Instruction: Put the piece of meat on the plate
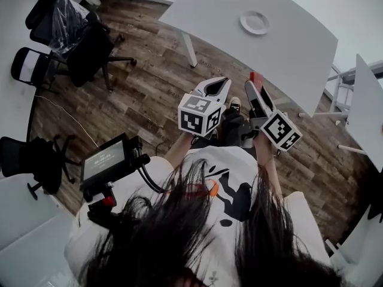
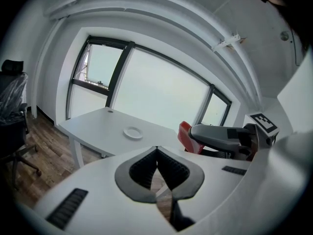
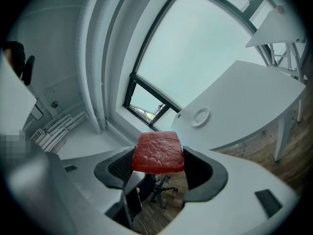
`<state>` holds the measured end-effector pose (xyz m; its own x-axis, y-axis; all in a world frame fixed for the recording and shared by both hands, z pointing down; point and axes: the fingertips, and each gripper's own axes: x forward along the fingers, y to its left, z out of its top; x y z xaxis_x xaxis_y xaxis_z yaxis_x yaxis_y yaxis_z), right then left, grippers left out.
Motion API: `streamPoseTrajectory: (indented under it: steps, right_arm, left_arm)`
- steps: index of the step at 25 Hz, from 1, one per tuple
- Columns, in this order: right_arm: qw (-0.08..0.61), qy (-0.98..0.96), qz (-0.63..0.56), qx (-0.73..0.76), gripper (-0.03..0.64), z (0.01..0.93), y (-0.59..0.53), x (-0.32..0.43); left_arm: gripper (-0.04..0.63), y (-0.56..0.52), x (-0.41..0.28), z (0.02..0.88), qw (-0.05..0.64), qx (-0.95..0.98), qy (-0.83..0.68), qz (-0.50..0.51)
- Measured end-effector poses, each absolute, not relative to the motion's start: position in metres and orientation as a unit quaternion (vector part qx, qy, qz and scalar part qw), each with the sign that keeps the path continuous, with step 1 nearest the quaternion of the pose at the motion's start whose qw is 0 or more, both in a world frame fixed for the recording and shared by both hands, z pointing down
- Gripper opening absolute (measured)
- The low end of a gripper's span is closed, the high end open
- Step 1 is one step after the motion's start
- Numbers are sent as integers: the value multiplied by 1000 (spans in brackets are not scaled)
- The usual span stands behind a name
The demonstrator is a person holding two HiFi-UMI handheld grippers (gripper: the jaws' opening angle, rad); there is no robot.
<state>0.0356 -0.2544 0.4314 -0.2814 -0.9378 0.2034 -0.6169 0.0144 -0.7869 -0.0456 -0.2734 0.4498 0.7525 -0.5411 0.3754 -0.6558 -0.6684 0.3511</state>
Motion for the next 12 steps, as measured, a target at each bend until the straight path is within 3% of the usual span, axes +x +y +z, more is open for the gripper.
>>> streamPoseTrajectory:
  steps: [12]
  right_arm:
    - [187, 683, -424, -564, 293, 444, -335, 59]
  left_arm:
    - [5, -346, -36, 460, 249, 895, -346, 132]
